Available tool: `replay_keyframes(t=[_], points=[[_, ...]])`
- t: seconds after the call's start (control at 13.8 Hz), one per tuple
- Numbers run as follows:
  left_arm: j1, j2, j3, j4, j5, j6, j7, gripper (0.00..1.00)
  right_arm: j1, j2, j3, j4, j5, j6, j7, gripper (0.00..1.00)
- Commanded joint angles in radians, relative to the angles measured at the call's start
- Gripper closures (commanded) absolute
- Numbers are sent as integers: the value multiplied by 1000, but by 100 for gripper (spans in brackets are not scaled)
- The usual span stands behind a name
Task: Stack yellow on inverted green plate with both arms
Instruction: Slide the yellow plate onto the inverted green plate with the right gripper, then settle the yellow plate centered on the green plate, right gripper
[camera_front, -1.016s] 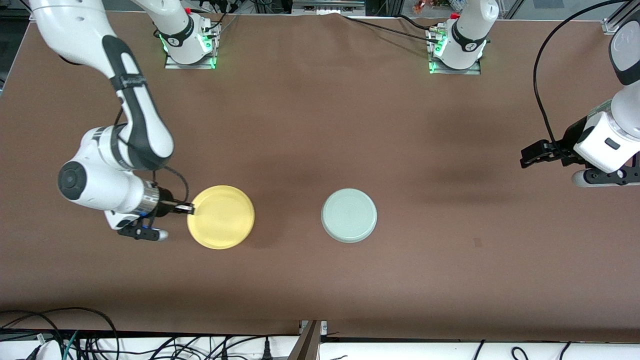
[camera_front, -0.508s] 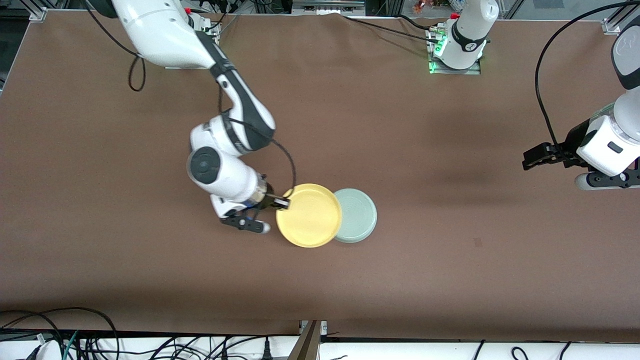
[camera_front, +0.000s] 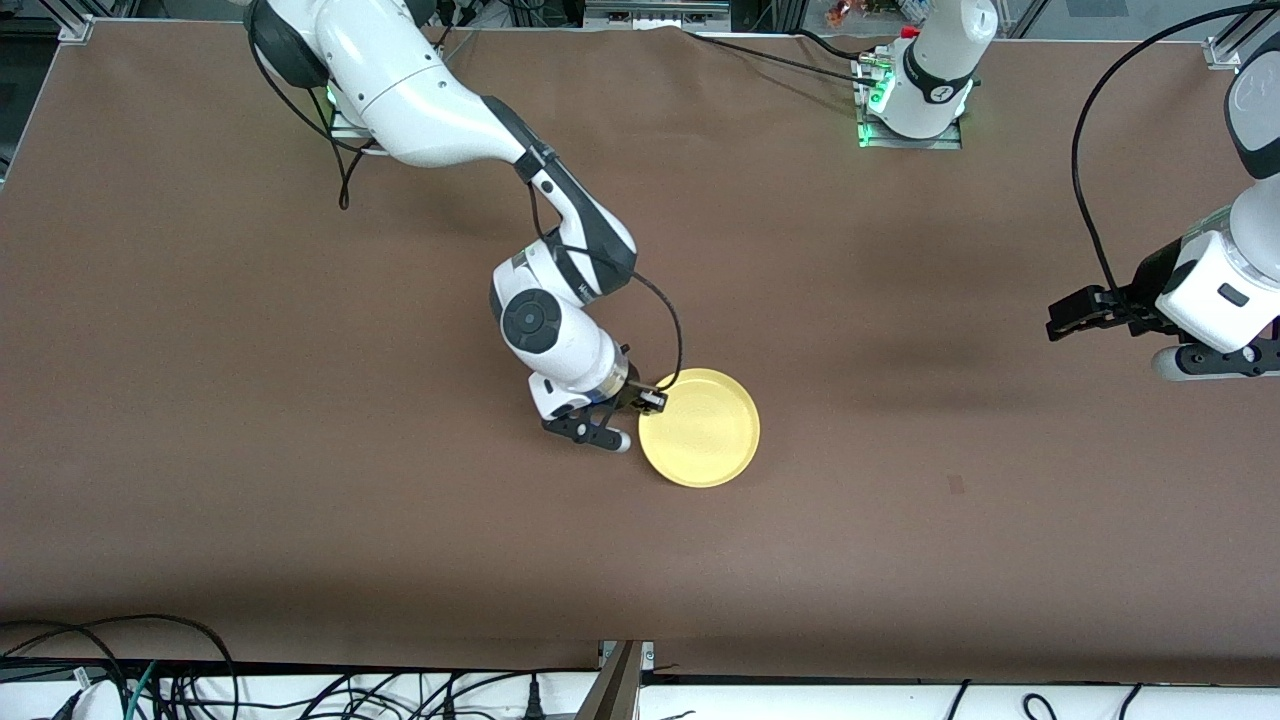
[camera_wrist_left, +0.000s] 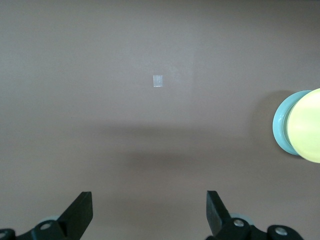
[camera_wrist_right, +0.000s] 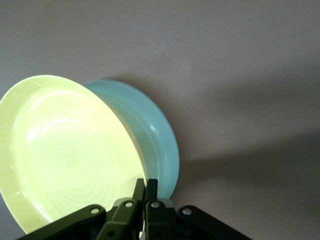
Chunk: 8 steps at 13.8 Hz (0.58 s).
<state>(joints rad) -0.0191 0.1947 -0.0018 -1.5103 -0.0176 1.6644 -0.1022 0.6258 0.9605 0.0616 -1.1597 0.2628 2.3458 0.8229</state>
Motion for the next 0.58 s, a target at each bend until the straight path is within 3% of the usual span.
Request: replay_keyframes(t=[0.0, 0.44, 0.51], points=[[10, 17, -3, 32, -21, -14, 18, 0, 12, 1, 0, -3, 7, -11, 16, 100], [14, 17, -3, 32, -22, -14, 19, 0, -1, -5, -5, -29, 12, -8, 10, 100], [16, 17, -3, 32, -22, -14, 19, 0, 0, -3, -5, -29, 15, -8, 19, 69]])
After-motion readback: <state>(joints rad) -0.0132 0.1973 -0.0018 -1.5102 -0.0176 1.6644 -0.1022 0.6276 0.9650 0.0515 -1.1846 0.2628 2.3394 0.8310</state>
